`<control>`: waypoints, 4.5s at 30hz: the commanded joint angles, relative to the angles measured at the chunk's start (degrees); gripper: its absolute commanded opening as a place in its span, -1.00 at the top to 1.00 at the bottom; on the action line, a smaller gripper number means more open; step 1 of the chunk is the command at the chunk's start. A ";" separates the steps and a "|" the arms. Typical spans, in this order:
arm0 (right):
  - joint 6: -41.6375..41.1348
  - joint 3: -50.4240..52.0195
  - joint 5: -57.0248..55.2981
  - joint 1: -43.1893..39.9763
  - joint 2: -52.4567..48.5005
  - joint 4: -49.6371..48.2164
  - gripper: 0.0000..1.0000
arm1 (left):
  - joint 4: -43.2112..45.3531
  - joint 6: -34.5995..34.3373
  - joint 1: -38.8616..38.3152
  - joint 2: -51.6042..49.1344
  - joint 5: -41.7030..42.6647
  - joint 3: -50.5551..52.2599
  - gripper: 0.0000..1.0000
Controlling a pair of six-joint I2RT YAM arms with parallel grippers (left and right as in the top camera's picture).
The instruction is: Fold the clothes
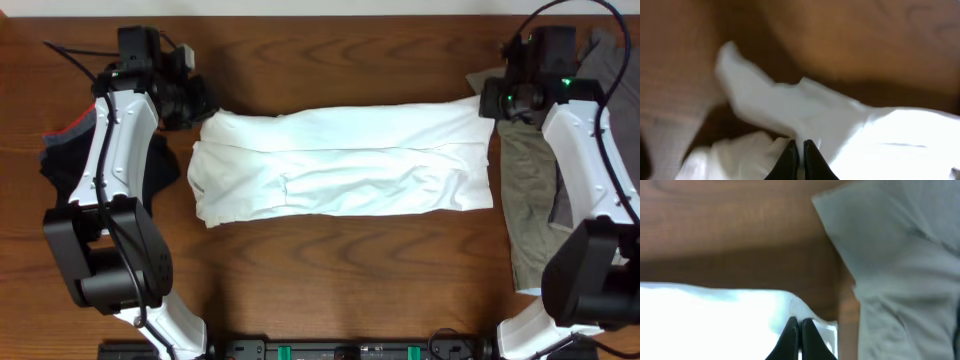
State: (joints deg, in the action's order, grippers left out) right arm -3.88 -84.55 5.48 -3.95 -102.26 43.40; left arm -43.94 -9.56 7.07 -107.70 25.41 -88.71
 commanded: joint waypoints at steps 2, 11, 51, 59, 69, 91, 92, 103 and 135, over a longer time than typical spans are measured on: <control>-0.09 -0.61 -3.04 -0.66 1.11 5.07 0.97 | -4.57 1.03 0.37 -0.02 -5.35 -0.79 0.88; -0.09 -0.50 -9.42 -0.66 0.90 15.89 0.97 | -15.72 2.05 0.35 -0.04 -6.19 0.07 0.88; 12.02 6.45 14.05 3.04 0.90 20.37 0.74 | -21.66 2.03 0.35 -0.04 -11.37 9.90 0.87; 8.37 13.68 13.51 3.74 0.90 10.84 0.72 | -21.57 2.03 0.20 -0.04 -11.37 12.35 0.80; 2.10 24.35 4.79 3.58 0.90 -1.97 0.74 | -21.46 2.03 0.20 -0.04 -11.37 14.73 0.56; -2.51 26.08 -2.45 3.58 0.90 -3.96 0.58 | -9.38 2.03 0.20 6.51 -11.37 10.49 -0.17; -2.51 26.08 -2.45 3.58 0.90 -3.96 0.58 | -8.63 2.03 0.20 5.97 -11.39 10.49 -0.17; -2.51 26.08 -2.45 3.58 0.90 -3.98 0.58 | -5.81 2.05 0.20 -2.29 -10.45 10.54 -0.08; -2.49 26.08 -2.47 3.58 0.90 -3.91 0.60 | -4.52 2.51 0.20 5.57 -7.48 10.86 0.42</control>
State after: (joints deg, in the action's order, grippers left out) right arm -5.67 -58.76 3.75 -0.36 -102.08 39.53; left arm -48.21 -7.49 7.07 -101.23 17.65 -77.60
